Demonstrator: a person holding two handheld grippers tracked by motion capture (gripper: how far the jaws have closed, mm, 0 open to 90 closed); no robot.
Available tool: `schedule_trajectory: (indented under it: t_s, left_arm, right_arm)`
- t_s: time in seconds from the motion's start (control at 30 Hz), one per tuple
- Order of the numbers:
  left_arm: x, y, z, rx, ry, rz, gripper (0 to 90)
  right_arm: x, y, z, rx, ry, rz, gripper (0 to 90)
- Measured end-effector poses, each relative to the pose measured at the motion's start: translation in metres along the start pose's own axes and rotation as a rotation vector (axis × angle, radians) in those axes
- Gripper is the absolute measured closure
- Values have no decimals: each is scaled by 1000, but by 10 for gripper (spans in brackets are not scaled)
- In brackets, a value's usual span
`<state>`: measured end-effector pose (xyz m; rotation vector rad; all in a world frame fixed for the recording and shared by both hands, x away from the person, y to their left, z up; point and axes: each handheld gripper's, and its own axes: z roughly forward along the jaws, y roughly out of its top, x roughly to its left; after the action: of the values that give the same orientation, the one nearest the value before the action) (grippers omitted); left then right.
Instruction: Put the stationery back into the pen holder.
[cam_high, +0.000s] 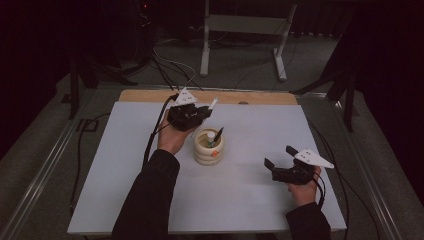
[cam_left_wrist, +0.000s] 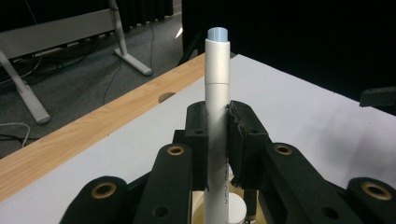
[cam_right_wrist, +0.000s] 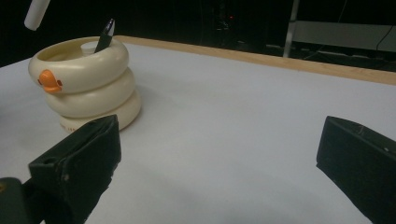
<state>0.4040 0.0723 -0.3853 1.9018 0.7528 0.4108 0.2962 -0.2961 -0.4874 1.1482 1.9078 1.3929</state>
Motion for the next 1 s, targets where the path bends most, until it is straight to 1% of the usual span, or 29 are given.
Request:
schedule_trajectory:
  t_s: [0.23,0.4,0.83,1.0]
  left_arm:
    - [-4,-1,6,1,-4,1,796]
    - [-5,0,9,-8,-8,-9,796]
    - [-3,-4,18,-12,-15,-34,795]
    - [-2,-5,20,-10,-5,-36,795]
  right_arm:
    - [0,0,0,2,1,-2,0]
    - [0,0,0,-1,0,-1,0]
    - [-1,-1,-1,2,-6,-2,0]
    - [-1,-1,-2,2,-5,0,0]
